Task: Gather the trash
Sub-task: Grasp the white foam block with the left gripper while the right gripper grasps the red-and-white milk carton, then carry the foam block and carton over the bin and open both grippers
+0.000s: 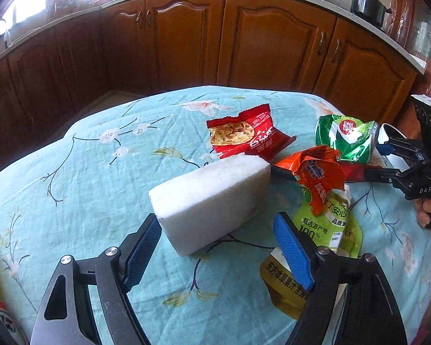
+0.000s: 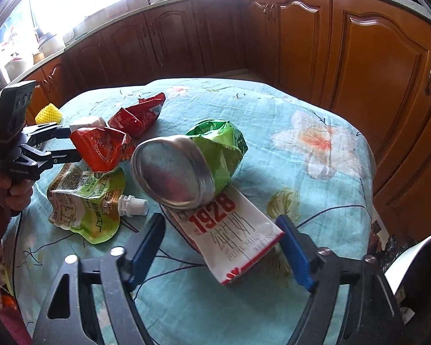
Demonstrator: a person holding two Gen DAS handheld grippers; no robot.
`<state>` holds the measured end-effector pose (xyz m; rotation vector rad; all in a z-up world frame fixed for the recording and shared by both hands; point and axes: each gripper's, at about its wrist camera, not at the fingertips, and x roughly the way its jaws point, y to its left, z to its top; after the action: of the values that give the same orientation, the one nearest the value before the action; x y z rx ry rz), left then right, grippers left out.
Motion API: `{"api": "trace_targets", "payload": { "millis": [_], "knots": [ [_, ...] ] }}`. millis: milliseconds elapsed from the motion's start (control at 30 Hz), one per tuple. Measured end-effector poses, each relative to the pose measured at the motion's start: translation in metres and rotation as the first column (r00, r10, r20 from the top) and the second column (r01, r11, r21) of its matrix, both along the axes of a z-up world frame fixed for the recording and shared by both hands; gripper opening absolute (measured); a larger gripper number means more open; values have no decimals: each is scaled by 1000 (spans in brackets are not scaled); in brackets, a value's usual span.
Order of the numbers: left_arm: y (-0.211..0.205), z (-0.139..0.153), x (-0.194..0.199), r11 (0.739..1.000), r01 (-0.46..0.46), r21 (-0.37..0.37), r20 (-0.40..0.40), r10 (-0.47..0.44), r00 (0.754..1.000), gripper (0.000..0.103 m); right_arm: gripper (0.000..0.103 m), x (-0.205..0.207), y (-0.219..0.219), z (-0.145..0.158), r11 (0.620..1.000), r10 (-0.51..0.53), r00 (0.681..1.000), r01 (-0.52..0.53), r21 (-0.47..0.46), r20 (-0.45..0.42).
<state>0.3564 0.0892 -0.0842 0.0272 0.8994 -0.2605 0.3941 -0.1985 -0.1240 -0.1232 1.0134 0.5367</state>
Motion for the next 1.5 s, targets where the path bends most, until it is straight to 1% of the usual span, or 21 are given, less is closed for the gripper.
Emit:
{"api": "trace_targets", "payload": {
  "millis": [33,67,100,133,200,233,267,367,500,600,700,867,1000,1167,1500],
  "knots": [
    [-2,-1,-1,1000,-8,18,6,8,1000,67,61,-3,2,-1,1000,-2,1000,2,-12,2],
    [-3,-1,-2,999,-21,39,16,20,1000,58,60,-7,2,0,1000,-6,1000,6,-15,6],
    [-2,-2,-2,998,-40,52,23,39,999,46,59,-11,2,1,1000,-6,1000,6,-11,9],
    [-1,-1,-3,997,-58,48,25,56,998,43,58,-15,3,3,1000,-6,1000,6,-4,12],
    [5,2,-6,997,-72,-8,20,72,997,29,58,-26,1,7,1000,-19,1000,19,14,24],
    [8,4,-11,996,-76,-43,21,77,997,27,57,-32,1,9,999,-27,999,27,25,26],
    [8,6,-16,995,-84,-57,33,85,996,26,57,-38,0,11,998,-40,999,39,41,27],
    [1,14,-39,993,-102,-57,76,106,991,24,56,-55,-5,16,994,-75,997,73,85,23],
    [-12,25,-73,989,-117,-90,114,127,985,23,55,-78,-11,21,984,-120,993,117,132,18],
    [-25,34,-98,985,-109,-132,144,128,981,23,54,-92,-15,26,977,-149,989,144,160,22],
    [-38,39,-114,981,-93,-171,151,119,981,23,53,-105,-22,30,969,-184,983,177,174,26],
    [-57,43,-133,977,-53,-209,148,85,985,23,51,-122,-39,33,949,-252,968,244,201,13],
    [-80,39,-134,976,-11,-218,136,42,990,23,51,-136,-60,37,928,-311,950,299,220,18],
    [-105,39,-121,973,17,-229,121,11,993,23,50,-148,-90,43,900,-385,923,368,234,28],
    [-171,40,-103,974,98,-206,125,-73,989,24,50,-164,-143,53,847,-502,863,478,231,55]
  ]
}}
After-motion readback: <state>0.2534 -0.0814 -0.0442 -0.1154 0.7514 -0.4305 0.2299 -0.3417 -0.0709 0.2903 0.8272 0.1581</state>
